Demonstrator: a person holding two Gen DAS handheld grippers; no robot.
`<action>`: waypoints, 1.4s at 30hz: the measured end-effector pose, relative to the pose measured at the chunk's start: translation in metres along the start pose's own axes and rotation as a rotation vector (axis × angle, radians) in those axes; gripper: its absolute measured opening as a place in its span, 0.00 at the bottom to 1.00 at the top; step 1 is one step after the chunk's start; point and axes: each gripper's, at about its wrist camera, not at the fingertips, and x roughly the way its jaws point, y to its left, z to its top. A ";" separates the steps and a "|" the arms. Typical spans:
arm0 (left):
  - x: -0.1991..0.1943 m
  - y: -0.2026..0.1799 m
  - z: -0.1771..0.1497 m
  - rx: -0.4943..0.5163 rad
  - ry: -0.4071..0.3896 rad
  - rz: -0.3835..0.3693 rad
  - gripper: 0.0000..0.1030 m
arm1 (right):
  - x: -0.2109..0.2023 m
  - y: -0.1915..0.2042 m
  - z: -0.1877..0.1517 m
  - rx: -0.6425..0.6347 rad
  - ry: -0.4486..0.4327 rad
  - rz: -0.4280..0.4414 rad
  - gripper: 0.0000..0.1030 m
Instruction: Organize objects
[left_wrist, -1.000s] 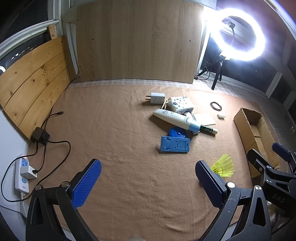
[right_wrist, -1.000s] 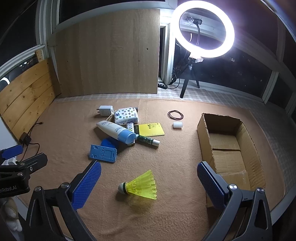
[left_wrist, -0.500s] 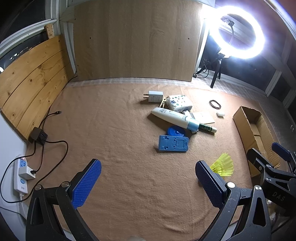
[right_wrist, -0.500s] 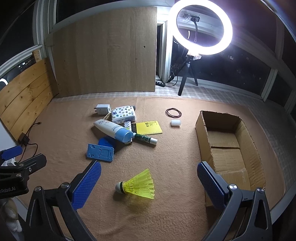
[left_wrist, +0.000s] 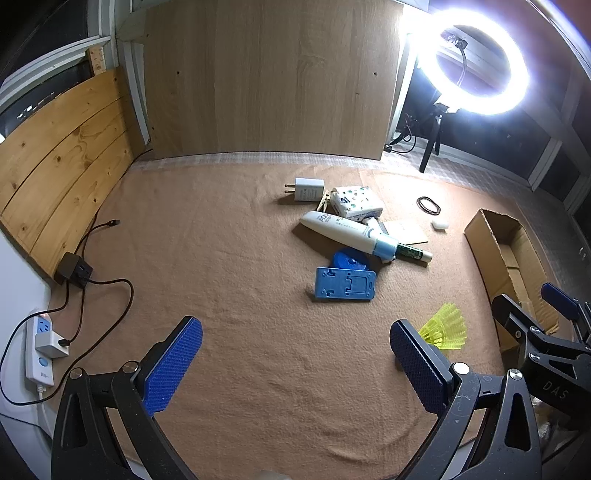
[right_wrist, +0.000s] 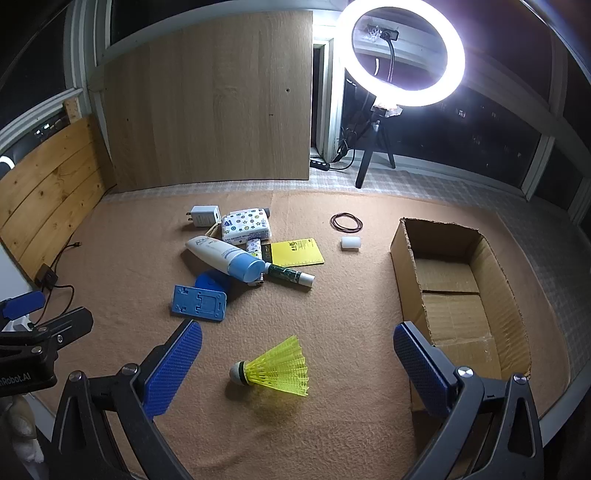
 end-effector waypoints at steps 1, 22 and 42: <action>0.001 0.000 0.000 0.002 0.001 -0.001 1.00 | 0.000 0.000 0.000 0.000 0.000 0.000 0.99; 0.019 -0.001 0.000 0.020 0.040 -0.020 1.00 | 0.016 -0.004 -0.006 0.002 0.057 0.003 0.99; 0.064 -0.031 -0.022 0.106 0.163 -0.163 0.99 | 0.069 -0.030 -0.033 0.137 0.267 0.157 0.90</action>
